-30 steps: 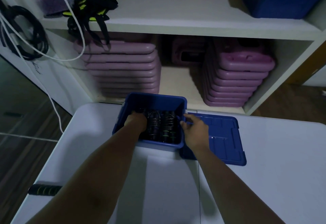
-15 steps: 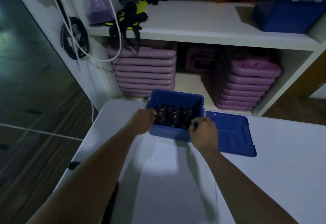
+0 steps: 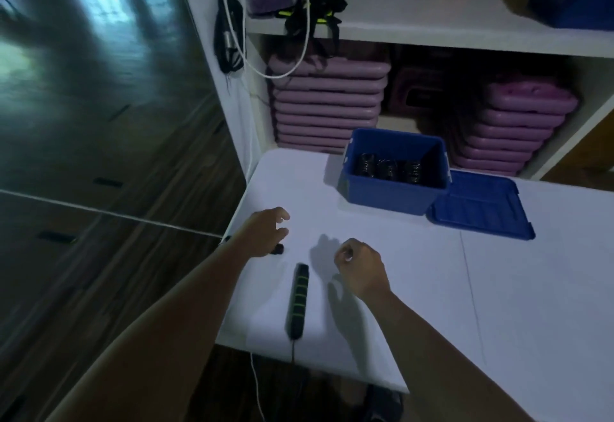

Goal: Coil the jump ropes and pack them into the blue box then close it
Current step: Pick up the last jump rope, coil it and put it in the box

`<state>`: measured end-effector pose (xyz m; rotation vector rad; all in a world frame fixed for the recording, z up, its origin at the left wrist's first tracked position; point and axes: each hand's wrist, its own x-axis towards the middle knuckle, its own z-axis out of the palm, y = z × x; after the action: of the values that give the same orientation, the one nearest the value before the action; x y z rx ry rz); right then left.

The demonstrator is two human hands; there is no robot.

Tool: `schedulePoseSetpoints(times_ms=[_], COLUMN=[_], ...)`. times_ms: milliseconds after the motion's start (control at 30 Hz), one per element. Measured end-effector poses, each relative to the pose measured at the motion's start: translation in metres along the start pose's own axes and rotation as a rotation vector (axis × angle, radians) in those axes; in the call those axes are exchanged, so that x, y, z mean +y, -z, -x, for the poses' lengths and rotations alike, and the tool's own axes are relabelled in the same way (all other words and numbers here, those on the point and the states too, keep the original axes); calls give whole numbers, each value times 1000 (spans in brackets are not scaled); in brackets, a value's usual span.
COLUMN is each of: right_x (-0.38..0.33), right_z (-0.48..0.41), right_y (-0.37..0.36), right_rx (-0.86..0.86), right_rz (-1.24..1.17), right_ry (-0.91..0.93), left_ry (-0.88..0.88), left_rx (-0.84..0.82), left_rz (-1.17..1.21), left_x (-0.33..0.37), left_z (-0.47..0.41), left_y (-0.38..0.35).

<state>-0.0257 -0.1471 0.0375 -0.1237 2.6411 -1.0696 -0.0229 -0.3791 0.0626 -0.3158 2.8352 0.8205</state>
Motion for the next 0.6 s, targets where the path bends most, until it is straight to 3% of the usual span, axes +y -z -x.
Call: schedulePoseSetpoints(times_ms=[133,400,600], right_x=[-6,-5,0], right_z=[21,40,41], right_y=[-35,-80,-91], right_rx=[-158,-276,-253], right_rz=[-91,-27,-26], right_ry=[-136,-268,-257], left_ry=[34,35,-53], left_rx=[-71,-117,54], left_rz=[-107,-443,-741], left_x=[-38,-80,-85], left_z=[10,4,6], left_y=[-13,-37,-53])
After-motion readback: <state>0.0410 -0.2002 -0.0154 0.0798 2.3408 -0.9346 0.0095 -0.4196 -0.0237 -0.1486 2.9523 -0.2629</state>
